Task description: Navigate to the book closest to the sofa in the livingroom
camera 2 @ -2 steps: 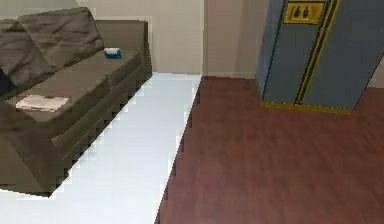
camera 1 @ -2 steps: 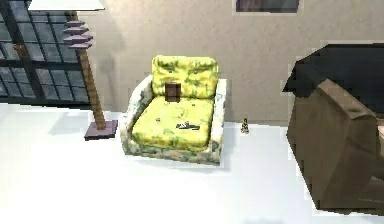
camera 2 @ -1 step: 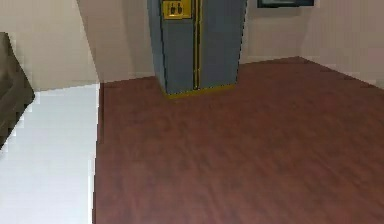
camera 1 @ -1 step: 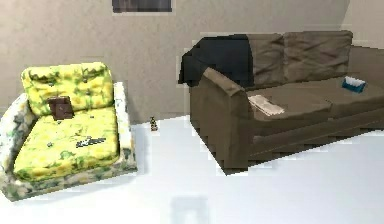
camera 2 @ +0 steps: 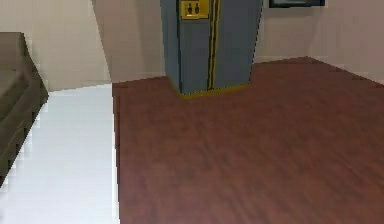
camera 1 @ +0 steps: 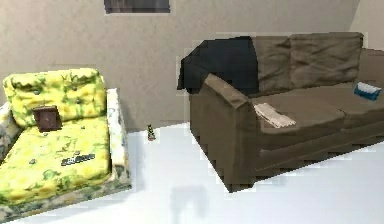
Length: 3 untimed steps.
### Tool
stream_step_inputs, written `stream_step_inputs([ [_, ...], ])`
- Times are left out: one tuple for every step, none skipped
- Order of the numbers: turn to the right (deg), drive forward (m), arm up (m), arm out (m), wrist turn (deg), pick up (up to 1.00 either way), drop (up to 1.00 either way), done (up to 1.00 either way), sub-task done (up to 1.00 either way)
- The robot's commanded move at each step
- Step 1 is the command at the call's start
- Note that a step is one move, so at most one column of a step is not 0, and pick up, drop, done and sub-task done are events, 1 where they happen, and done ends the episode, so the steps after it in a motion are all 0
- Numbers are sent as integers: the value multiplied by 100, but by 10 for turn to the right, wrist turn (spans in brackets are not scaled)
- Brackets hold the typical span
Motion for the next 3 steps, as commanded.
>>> stream_step_inputs([
  [150,0,0,0,0,0,0,0,0],
  [0,40,0,0,0,0,0,0,0],
  [-450,0,0,0,0,0,0,0,0],
])
